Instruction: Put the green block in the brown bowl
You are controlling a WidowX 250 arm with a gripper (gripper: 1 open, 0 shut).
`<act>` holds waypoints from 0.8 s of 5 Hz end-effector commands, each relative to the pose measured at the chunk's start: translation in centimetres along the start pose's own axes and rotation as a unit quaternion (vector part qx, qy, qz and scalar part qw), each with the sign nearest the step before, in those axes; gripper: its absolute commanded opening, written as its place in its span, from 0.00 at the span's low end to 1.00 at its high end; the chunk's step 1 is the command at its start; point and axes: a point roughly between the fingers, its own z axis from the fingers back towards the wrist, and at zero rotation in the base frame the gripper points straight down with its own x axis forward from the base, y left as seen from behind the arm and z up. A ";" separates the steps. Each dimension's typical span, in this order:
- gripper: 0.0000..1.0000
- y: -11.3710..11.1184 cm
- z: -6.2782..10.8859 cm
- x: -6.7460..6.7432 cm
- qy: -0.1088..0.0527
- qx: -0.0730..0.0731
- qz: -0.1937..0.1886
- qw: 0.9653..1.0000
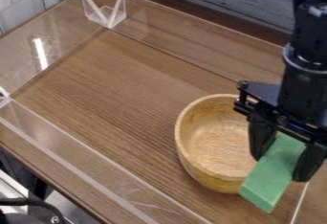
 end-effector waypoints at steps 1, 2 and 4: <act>0.00 0.0 1.9 0.0 -0.029 -0.012 -0.002 1.000; 0.00 0.2 2.3 -0.3 -0.033 -0.012 0.002 0.999; 0.00 0.4 2.6 -0.7 -0.043 -0.014 0.009 0.999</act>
